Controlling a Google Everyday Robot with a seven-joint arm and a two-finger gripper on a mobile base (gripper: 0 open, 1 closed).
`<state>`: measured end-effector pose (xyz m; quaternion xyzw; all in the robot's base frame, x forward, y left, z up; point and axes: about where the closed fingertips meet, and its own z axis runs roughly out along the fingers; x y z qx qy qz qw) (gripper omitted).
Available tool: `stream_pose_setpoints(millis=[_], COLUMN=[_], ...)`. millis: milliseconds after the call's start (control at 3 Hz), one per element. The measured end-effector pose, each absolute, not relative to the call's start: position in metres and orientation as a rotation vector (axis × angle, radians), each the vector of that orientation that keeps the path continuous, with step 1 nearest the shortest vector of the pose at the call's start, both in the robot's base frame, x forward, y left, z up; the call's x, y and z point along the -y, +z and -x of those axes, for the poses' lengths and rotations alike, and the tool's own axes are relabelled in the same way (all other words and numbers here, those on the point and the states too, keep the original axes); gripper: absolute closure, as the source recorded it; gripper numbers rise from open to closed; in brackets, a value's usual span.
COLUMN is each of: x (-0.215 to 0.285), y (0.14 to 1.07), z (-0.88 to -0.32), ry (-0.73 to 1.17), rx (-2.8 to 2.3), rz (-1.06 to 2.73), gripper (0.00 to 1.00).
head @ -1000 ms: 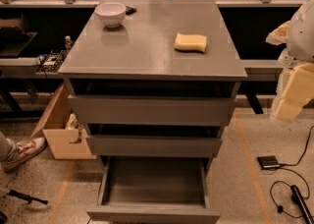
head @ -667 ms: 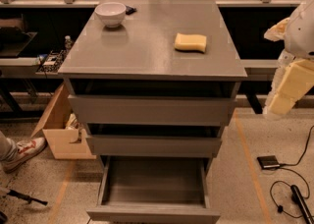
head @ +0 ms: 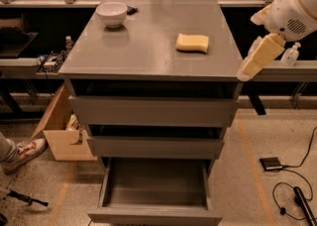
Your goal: Place sponge into bottom drawer
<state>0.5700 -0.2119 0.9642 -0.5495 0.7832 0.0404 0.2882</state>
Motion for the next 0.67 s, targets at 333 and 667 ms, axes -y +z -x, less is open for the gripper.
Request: stream_pose_setpoints(millis=[333, 667], x=[0.211, 0.206], y=[0.963, 0.954], z=[-0.571, -0.598], ry=[0.114, 0.185], rx=[-2.083, -2.024], rz=[1.454, 1.374], gripper=[0.00, 0.00])
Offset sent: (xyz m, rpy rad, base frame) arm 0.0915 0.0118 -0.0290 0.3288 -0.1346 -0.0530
